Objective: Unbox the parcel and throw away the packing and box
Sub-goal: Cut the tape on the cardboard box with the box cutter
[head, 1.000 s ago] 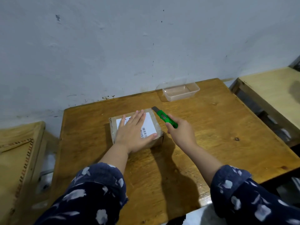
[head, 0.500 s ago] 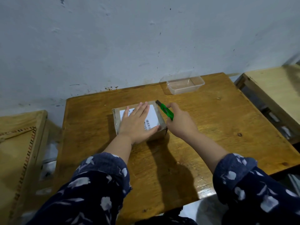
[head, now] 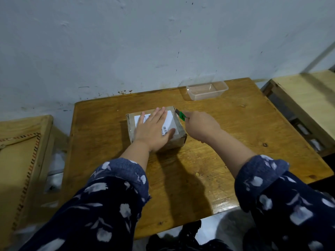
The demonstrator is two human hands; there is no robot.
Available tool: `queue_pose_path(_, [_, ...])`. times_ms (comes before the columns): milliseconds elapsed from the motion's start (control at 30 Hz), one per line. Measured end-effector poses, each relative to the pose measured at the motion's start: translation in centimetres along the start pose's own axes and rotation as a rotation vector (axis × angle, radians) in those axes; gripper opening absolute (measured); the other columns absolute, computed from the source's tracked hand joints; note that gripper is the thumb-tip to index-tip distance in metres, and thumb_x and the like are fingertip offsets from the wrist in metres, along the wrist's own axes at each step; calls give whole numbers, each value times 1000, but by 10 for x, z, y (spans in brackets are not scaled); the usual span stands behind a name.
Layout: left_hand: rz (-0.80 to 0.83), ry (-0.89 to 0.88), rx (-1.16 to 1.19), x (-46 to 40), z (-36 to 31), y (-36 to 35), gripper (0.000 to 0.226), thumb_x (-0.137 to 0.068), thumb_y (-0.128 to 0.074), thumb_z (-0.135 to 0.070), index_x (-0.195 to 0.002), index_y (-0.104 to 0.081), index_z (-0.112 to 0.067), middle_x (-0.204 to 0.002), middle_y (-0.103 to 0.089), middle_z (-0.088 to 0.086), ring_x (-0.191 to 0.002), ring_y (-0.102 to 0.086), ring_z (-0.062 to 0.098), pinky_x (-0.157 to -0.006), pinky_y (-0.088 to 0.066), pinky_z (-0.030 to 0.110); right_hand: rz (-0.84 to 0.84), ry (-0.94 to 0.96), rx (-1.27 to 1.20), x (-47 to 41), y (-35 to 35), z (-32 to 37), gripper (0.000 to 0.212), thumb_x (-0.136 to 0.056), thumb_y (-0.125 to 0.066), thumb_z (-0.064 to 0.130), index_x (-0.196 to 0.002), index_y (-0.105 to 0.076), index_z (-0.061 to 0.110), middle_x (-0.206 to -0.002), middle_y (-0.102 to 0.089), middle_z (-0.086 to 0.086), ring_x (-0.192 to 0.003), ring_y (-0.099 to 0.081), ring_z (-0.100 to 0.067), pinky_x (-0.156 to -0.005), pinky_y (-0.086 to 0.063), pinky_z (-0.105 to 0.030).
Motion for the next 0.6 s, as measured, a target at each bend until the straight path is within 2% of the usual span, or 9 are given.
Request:
queue_pose_path(133, [-6, 13, -7, 0, -1, 2, 74, -95, -15, -63, -155, -2, -21, -163, 5, -8, -148, 8, 8, -119, 6, 48, 38, -3, 18, 13, -4, -5, 40, -96, -36, 14, -133, -49, 19, -100, -62, -12, -76, -55, -26, -66, -50, -37])
queue_pose_path(333, [-8, 1, -5, 2, -3, 2, 73, -95, -17, -61, -155, -2, -22, -163, 4, -8, -149, 6, 8, -119, 5, 48, 29, -7, -25, 29, -10, -11, 42, -98, -32, 14, -138, -43, 21, -116, -64, -15, -75, -55, -25, -71, -54, -40])
queue_pose_path(467, [-6, 4, -9, 1, -2, 2, 73, -96, -17, -62, -155, -1, -22, -163, 5, -7, -149, 6, 9, -120, 4, 48, 14, -33, -26, 39, -15, -15, 43, -97, -33, 16, -137, -44, 24, -115, -65, -13, -79, -61, -29, -67, -54, -40])
queue_pose_path(600, [-1, -1, -14, 1, -3, 2, 73, -96, -17, -61, -155, -1, -21, -163, 5, -7, -149, 7, 9, -119, 5, 48, -12, -42, -36, 45, -22, -20, 46, -98, -29, 18, -142, -36, 29, -112, -65, -12, -74, -56, -26, -61, -51, -37])
Point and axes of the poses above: each hand's wrist, its own x-axis away from the middle knuckle, its own y-axis out of the back of the hand, z = x × y, the point moved 4 cm from there along -x, towards the middle knuckle
